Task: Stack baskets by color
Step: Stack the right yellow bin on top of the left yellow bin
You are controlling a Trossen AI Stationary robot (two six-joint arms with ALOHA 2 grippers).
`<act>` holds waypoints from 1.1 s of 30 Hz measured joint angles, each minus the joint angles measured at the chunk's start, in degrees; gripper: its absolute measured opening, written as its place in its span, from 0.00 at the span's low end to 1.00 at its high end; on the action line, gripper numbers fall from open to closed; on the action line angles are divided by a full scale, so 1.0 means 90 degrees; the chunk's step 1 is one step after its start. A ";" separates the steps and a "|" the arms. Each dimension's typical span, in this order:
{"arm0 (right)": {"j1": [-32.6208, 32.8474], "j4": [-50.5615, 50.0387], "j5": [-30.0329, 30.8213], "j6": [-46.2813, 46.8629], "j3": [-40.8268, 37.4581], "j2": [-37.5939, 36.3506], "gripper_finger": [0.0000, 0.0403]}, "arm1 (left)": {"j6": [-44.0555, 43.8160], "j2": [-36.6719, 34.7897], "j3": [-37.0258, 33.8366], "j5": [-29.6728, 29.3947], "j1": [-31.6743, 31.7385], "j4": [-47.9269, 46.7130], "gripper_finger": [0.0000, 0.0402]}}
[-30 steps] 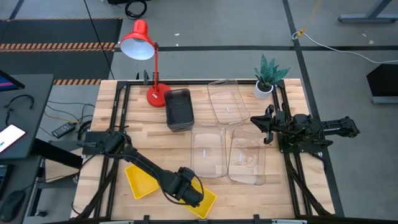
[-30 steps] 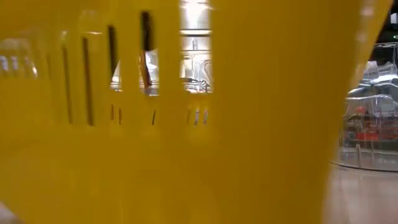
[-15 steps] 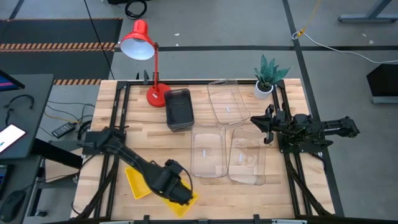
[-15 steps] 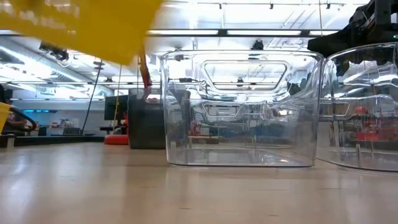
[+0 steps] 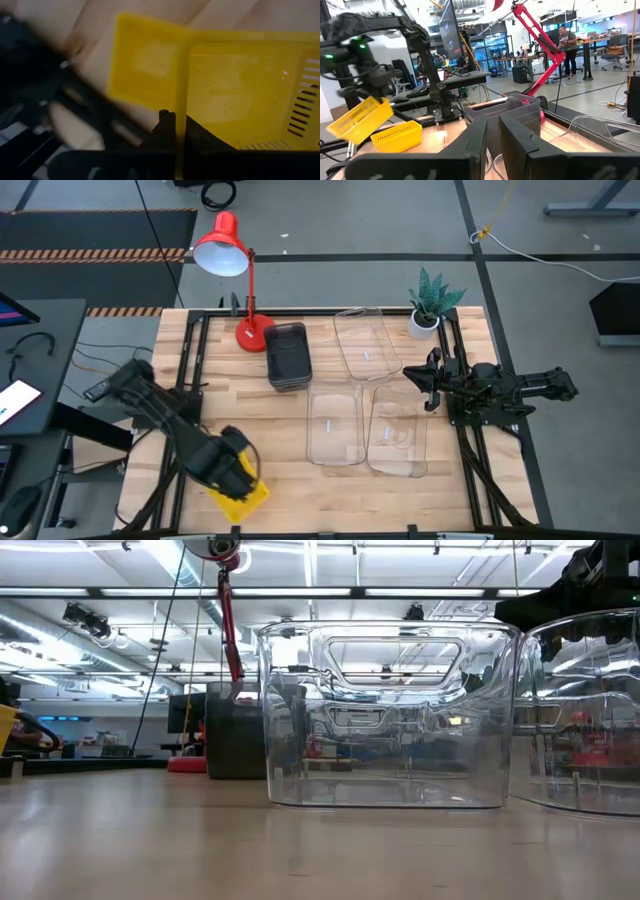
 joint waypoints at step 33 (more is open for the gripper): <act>0.0000 -0.0007 0.0000 0.0000 0.0000 0.0000 0.13 | 0.0561 -0.1484 -0.3203 -0.0423 0.0246 0.1632 0.23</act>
